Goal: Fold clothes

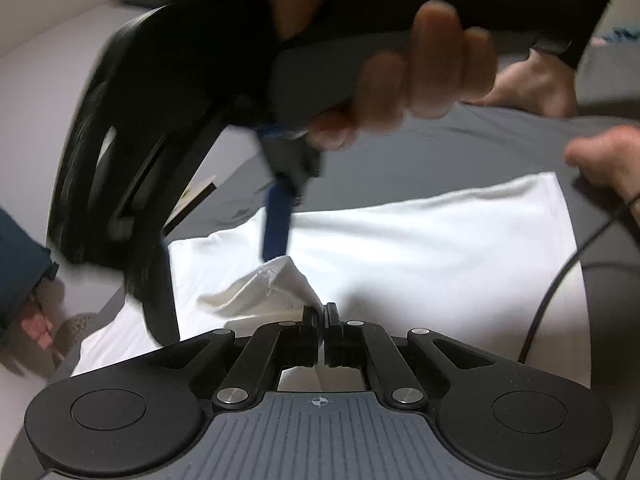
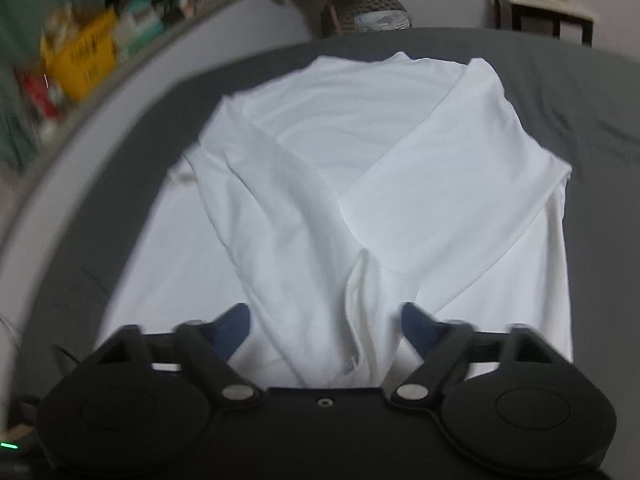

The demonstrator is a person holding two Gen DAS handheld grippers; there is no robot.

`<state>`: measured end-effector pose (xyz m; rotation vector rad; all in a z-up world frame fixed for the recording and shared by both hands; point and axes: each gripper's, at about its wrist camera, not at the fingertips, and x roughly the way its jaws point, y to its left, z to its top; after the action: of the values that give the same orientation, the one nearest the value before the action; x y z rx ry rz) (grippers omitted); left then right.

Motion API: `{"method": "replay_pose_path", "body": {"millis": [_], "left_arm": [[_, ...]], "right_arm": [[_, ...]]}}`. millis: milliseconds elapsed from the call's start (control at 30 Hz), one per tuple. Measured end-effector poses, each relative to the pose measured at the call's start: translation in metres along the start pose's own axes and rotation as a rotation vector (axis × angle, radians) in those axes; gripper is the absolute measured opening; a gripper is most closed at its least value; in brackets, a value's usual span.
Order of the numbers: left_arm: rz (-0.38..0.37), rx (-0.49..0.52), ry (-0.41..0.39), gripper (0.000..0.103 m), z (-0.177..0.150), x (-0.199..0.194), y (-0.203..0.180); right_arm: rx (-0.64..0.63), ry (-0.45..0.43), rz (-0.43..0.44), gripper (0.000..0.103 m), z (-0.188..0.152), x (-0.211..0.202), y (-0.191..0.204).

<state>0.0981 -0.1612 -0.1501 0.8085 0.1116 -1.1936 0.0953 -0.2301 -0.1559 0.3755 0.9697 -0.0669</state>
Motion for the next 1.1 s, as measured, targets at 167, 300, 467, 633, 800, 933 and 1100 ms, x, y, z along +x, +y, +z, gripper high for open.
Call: {"method": "replay_pose_path", "body": {"millis": [167,300,467,633,800,933,1100], "left_arm": [[-0.024,-0.035,-0.021,0.002,0.001,-0.005,0.011],[-0.060,-0.129,-0.061,0.002,-0.001,-0.017,0.031],[-0.122,-0.347,-0.120,0.002,-0.002,-0.029,0.083],[0.226,-0.472,-0.058,0.009,-0.039,-0.055,0.115],[0.514,-0.492,0.289,0.029,-0.085,-0.021,0.142],[0.624,-0.512,0.337,0.029,-0.097,-0.008,0.150],[0.661,-0.294,0.493,0.031,-0.124,0.026,0.144]], "right_arm": [[0.161,-0.021,0.005,0.006,0.000,0.002,-0.026],[0.398,-0.153,0.069,0.005,-0.005,-0.043,-0.058],[0.720,-0.227,0.162,0.005,-0.035,-0.087,-0.098],[0.815,-0.253,0.272,0.005,-0.053,-0.104,-0.105],[0.831,-0.282,0.348,0.005,-0.050,-0.108,-0.097],[0.874,-0.278,0.414,0.005,-0.051,-0.110,-0.091],[0.873,-0.290,0.466,0.005,-0.045,-0.118,-0.088]]}}
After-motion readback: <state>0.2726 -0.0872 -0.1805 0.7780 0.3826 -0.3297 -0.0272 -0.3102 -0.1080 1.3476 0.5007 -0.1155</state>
